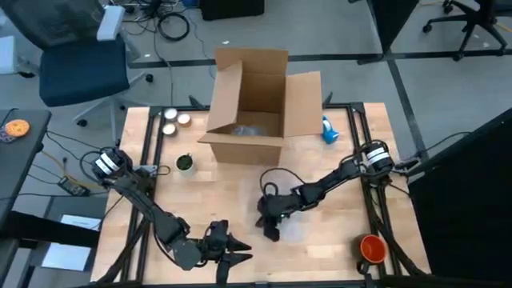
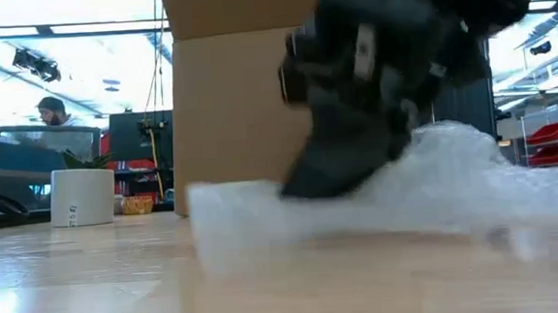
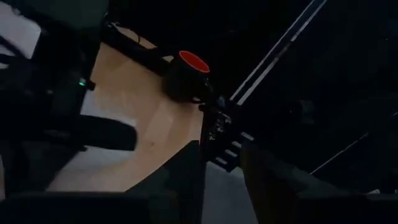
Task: Wrap mug
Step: Prepare the transparent bubble wrap
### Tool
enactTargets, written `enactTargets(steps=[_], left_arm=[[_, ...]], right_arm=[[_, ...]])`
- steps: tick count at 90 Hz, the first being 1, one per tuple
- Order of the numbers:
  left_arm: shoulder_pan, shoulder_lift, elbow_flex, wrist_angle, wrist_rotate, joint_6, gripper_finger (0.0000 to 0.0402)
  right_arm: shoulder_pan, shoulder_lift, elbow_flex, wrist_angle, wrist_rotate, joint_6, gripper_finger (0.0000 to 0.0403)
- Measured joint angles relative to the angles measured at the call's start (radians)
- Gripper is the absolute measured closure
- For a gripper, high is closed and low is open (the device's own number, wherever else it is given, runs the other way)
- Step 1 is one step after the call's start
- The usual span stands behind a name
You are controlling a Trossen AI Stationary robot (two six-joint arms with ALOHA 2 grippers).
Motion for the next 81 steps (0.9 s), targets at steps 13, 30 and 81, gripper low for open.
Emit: enactTargets(steps=[13,30,81], left_arm=[[0.0,0.0,0.0,-0.001,0.001,0.0,0.0296],[0.0,0.0,0.0,0.01,0.003,0.0,0.0296],[0.017,0.0,0.0,0.117,-0.184,0.001,0.0296]], right_arm=[[0.036,-0.093,0.038,-0.044,0.165,-0.149,0.0402],[0.165,-0.223,0.103,-0.123,0.44,-0.345,0.0402],[0.372,-0.304,0.117,-0.694,0.649,-0.05,0.0403]])
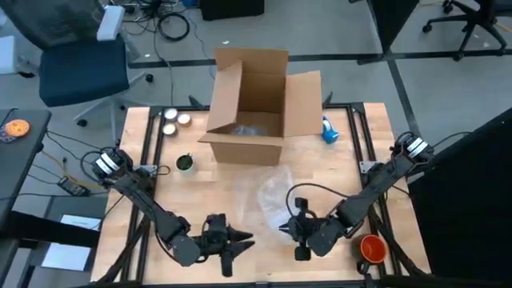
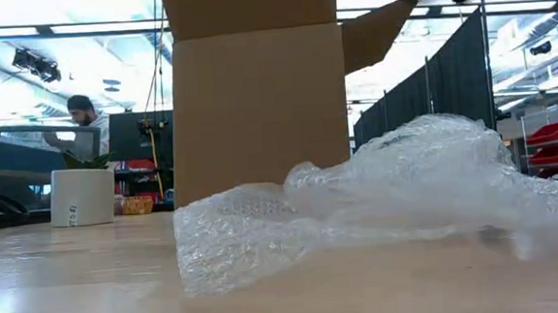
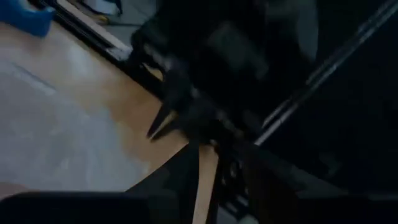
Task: Wrap mug
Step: Prepare the transparent bubble wrap
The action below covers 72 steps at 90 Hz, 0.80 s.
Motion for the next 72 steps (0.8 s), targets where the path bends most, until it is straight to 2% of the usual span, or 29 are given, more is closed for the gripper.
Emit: enactTargets(steps=[14,23,35,47,52,60,72], left_arm=[[0.009,0.0,0.0,0.024,0.005,0.0,0.0296],[0.018,0.0,0.0,0.023,0.001,0.038,0.0296],[0.021,0.004,0.002,-0.159,0.003,0.073,0.0296],[0.028,0.044,0.001,-0.367,-0.014,-0.022,0.0296],[0.042,0.073,0.001,-0.433,0.023,-0.057,0.0296],[0.079,0.128,0.001,-0.522,0.138,-0.146,0.0296],[0.135,0.236,0.0,-0.57,0.296,-0.245,0.0296]], right_arm=[[-0.038,0.081,-0.012,0.069,0.003,0.006,0.0403],[-0.071,0.15,-0.013,0.154,-0.062,-0.013,0.0403],[-0.124,0.208,0.01,0.13,-0.207,-0.022,0.0403],[-0.158,0.209,0.027,0.112,-0.223,0.008,0.0403],[-0.165,0.21,0.027,0.107,-0.225,0.008,0.0403],[-0.171,0.21,0.027,0.096,-0.251,0.023,0.0403],[-0.176,0.21,0.027,0.014,-0.283,0.099,0.0403]])
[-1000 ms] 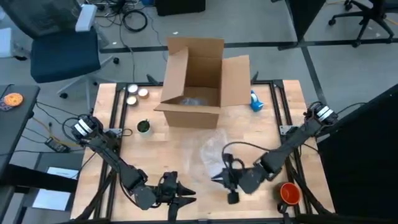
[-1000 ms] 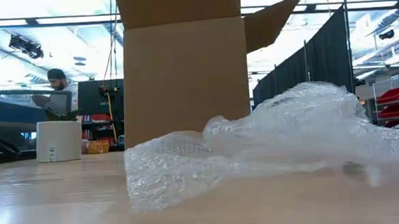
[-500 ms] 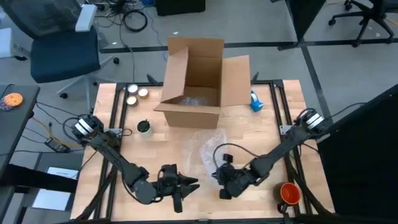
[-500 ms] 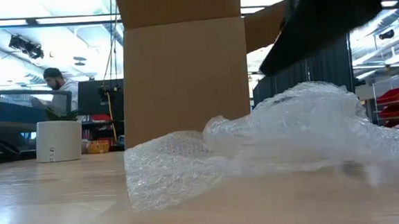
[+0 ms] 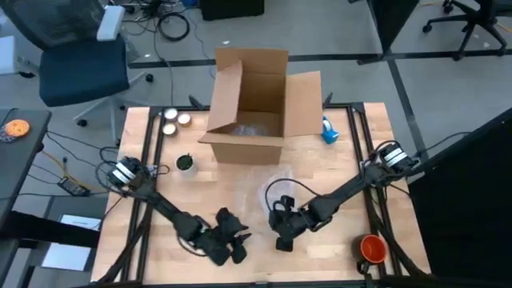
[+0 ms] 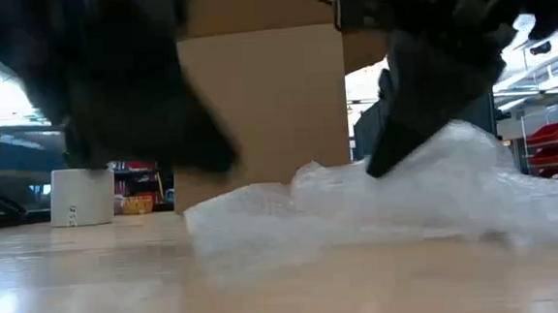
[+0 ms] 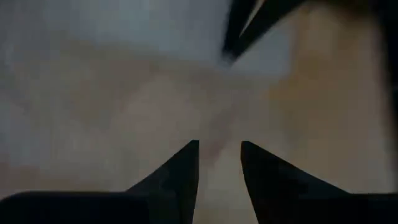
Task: Wrap mug
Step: Prepare the transparent bubble wrap
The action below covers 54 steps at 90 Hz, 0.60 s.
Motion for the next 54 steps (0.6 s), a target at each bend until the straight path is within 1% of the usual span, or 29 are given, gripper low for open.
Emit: enactTargets(steps=[5,10,19,24,30,38,47,54], left_arm=[[0.021,0.04,0.002,0.009,0.033,-0.03,0.0296],[0.042,0.067,0.006,0.017,0.093,-0.064,0.0296],[0.073,0.091,0.012,0.035,0.176,-0.107,0.0296],[0.084,0.091,0.011,0.033,0.22,-0.11,0.0296],[0.085,0.081,0.011,0.028,0.238,-0.089,0.0296],[0.081,0.056,0.007,0.005,0.275,-0.068,0.0296],[0.069,0.033,0.005,-0.033,0.322,-0.07,0.0296],[0.062,0.026,0.005,-0.05,0.356,-0.07,0.0296]], right_arm=[[0.0,0.0,0.0,-0.038,0.0,0.031,0.0403],[0.001,-0.001,0.0,-0.082,-0.001,0.064,0.0403],[0.01,-0.012,0.0,-0.151,-0.023,0.12,0.0403],[0.019,-0.026,0.006,-0.232,-0.026,0.161,0.0403],[0.036,-0.053,0.011,-0.349,-0.015,0.238,0.0403],[0.065,-0.1,0.011,-0.551,0.023,0.394,0.0403],[0.114,-0.152,0.011,-0.799,0.036,0.634,0.0403],[0.17,-0.193,0.011,-0.923,0.035,0.81,0.0403]])
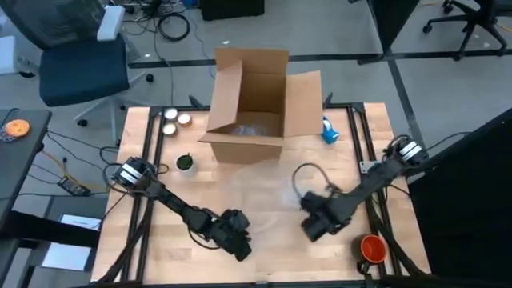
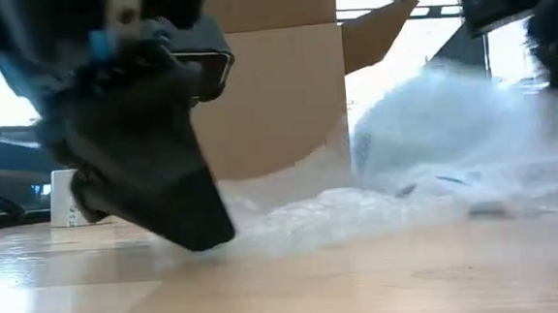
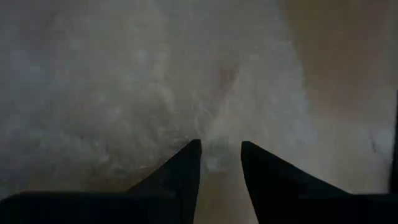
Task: Wrap mug
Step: Prepare the transparent bubble wrap
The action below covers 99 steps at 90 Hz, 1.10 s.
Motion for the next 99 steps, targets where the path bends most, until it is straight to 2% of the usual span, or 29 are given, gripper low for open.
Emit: enactTargets(steps=[6,14,23,27,37,43,48,57,65,70,79,82,88,99], left_arm=[[-0.005,-0.001,0.0,-0.01,0.016,0.0,0.0296],[-0.012,-0.004,0.001,-0.03,0.057,0.0,0.0296],[-0.014,-0.016,0.001,-0.038,0.195,0.014,0.0296],[-0.018,-0.025,0.0,-0.044,0.265,0.042,0.0296],[-0.039,-0.08,-0.005,-0.084,0.317,0.083,0.0296],[-0.052,-0.124,-0.011,-0.148,0.332,0.092,0.0296],[-0.064,-0.162,-0.014,-0.179,0.327,0.091,0.0296],[-0.076,-0.242,-0.008,-0.202,0.271,0.115,0.0296],[-0.08,-0.278,-0.007,-0.202,0.144,0.167,0.0296],[-0.082,-0.282,-0.009,-0.185,-0.009,0.213,0.0296],[-0.082,-0.262,-0.006,-0.088,-0.355,0.229,0.0296],[-0.082,-0.243,-0.006,-0.068,-0.42,0.23,0.0296],[-0.084,-0.193,-0.009,-0.048,-0.437,0.25,0.0296],[-0.078,-0.132,-0.007,-0.057,-0.347,0.255,0.0296]], right_arm=[[0.05,-0.031,0.0,-0.025,0.011,0.09,0.0403],[0.116,-0.071,0.0,0.033,0.065,0.12,0.0403],[0.17,-0.112,0.0,0.152,0.158,0.088,0.0403],[0.188,-0.13,0.0,0.213,0.205,0.05,0.0403],[0.21,-0.163,0.0,0.403,0.285,-0.093,0.0403],[0.204,-0.168,0.0,0.545,0.281,-0.205,0.0403],[0.197,-0.169,0.0,0.667,0.227,-0.301,0.0403],[0.175,-0.146,0.001,0.893,0.113,-0.454,0.0403],[0.146,-0.092,0.001,1.063,0.005,-0.552,0.0403],[0.118,-0.045,0.002,1.149,-0.087,-0.559,0.0403],[0.063,0.051,0.001,1.223,-0.245,-0.513,0.0403],[0.044,0.076,0.002,1.208,-0.273,-0.514,0.0403],[0.012,0.114,0.025,1.093,-0.276,-0.528,0.0403],[-0.025,0.126,0.09,0.769,-0.185,-0.479,0.0403]])
